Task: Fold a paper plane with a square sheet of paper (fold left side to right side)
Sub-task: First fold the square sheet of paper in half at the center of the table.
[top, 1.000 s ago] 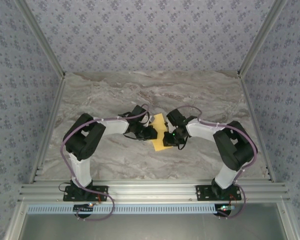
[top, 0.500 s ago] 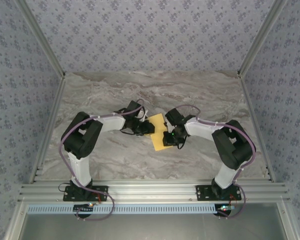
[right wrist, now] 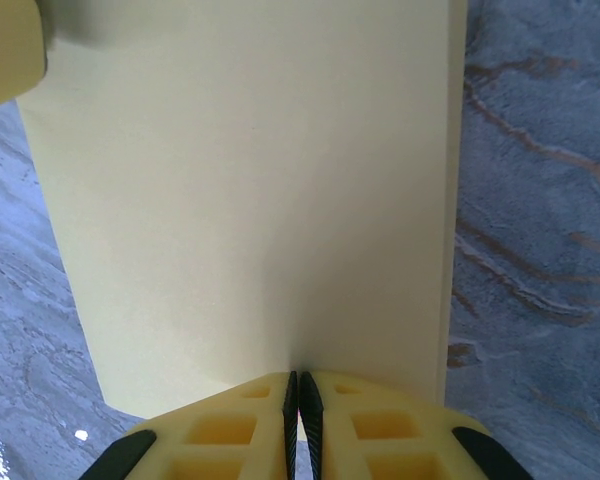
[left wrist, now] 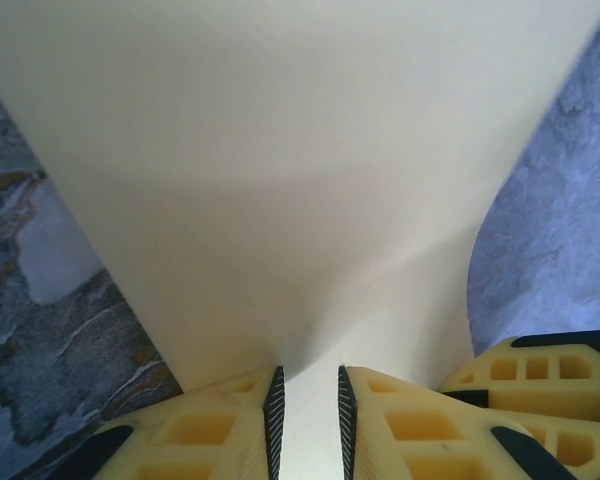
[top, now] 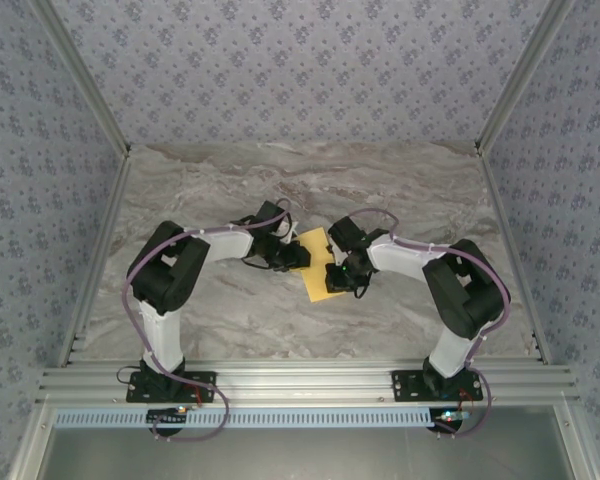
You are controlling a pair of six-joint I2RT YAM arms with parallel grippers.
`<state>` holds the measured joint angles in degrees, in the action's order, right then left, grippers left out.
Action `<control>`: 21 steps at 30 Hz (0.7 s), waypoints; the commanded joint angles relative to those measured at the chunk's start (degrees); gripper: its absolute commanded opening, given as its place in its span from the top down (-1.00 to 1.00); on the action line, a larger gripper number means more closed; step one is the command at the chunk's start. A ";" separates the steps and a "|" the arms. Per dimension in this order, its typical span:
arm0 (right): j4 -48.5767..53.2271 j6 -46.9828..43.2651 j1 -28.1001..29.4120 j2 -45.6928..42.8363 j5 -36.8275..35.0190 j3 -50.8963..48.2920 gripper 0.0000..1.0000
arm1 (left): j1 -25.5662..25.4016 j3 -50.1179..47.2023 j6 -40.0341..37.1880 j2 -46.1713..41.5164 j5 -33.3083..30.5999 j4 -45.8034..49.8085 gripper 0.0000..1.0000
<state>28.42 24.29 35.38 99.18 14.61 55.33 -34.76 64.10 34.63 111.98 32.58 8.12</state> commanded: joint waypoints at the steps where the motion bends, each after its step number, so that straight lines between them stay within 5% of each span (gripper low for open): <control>1: 5.65 -1.22 0.09 3.39 -6.86 -1.23 0.72 | 0.68 1.72 -2.96 1.62 -3.44 3.30 0.54; 21: 5.76 -1.72 1.22 4.10 -7.42 -1.82 0.73 | 10.30 8.69 -5.87 4.28 -3.31 3.30 0.54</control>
<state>28.97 23.03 36.34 99.42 12.78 55.77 -26.30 71.68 30.35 116.46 31.42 11.53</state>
